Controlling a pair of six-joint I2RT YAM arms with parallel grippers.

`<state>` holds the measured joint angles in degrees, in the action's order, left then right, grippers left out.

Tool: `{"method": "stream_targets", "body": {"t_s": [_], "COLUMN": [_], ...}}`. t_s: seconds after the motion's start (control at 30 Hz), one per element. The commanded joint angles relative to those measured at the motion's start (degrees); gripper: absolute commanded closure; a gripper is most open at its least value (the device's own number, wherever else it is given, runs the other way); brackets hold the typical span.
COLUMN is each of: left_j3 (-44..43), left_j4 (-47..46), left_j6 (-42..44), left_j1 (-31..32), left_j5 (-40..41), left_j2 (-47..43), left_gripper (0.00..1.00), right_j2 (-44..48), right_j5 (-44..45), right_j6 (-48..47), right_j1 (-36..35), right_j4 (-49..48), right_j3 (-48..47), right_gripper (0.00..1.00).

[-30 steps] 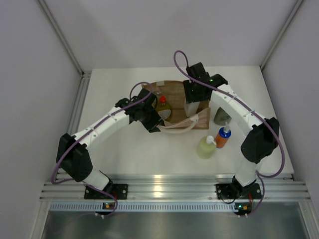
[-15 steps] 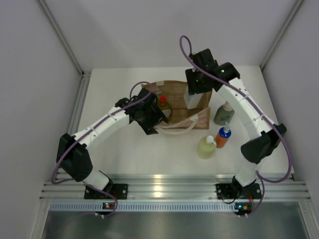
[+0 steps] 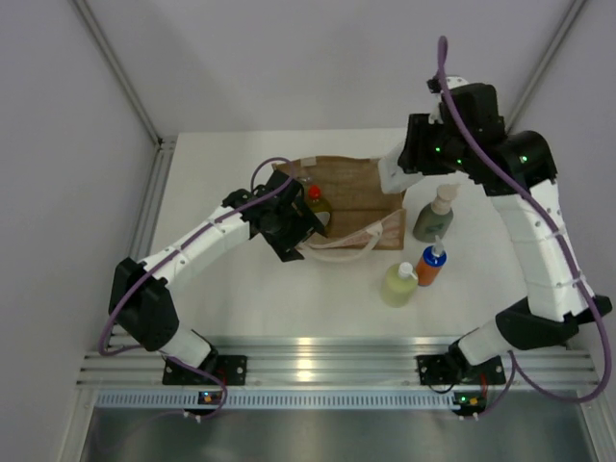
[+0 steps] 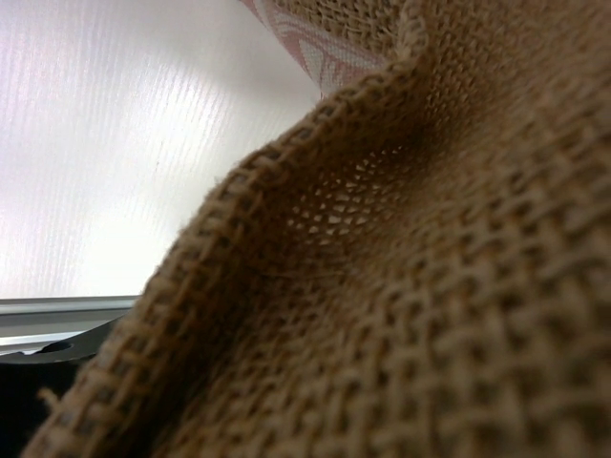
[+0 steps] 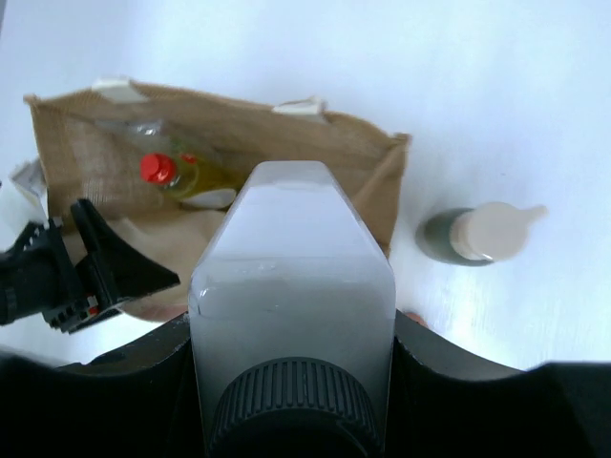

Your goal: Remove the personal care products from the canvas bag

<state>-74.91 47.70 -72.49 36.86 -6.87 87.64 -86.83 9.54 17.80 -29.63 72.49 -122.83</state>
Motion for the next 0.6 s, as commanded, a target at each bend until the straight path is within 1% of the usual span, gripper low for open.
{"method": "stream_targets", "body": {"t_s": [0.0, 0.07, 0.1, 0.2, 0.33, 0.4, 0.47, 0.5, 0.53, 0.57], "left_j3": [-1.7, -1.7, -1.7, -1.6, -1.6, -1.5, -1.5, -1.5, -1.6, -1.6], "left_j4": [-0.2, -0.2, -0.2, -0.2, -0.2, -0.2, -0.2, -0.2, -0.2, -0.2], "left_j6": [-0.4, -0.3, -0.2, 0.0, 0.2, 0.2, 0.3, 0.4, 0.6, 0.7], "left_j1": [0.3, 0.4, 0.3, 0.3, 0.3, 0.3, 0.3, 0.4, 0.3, 0.3], "left_j5": [-0.8, -0.9, -0.8, -0.8, -0.9, -0.9, -1.0, -1.2, -1.2, -1.3], "left_j2": [-0.3, -0.4, -0.4, -0.6, -1.0, -1.1, -1.1, -1.1, -0.9, -0.9], "left_gripper": [0.18, 0.17, 0.16, 0.15, 0.14, 0.14, 0.14, 0.14, 0.14, 0.14], "right_j2": [6.8, 8.9, 9.6, 11.1, 13.3, 13.9, 14.7, 15.1, 16.3, 17.3], "right_j5": [1.7, 1.2, 0.9, -0.6, -1.5, -0.2, 3.9, 6.4, 7.5, 9.9], "right_j6": [1.4, 0.9, 0.1, -1.9, -3.2, -3.9, -4.0, -4.1, -4.0, -3.8], "right_j1": [5.6, 8.3, 11.2, 16.6, 22.2, 24.6, 25.9, 27.1, 27.6, 28.1], "right_j4": [-3.9, -3.8, -3.8, -3.3, -3.6, -3.8, -4.3, -5.5, -6.6, -10.7], "right_j3": [-3.8, -3.1, -2.6, -0.5, 3.2, 5.7, 9.7, 11.6, 16.2, 18.9], "right_gripper": [1.00, 1.00, 1.00, 1.00, 1.00, 1.00, 1.00, 1.00, 1.00, 1.00]}}
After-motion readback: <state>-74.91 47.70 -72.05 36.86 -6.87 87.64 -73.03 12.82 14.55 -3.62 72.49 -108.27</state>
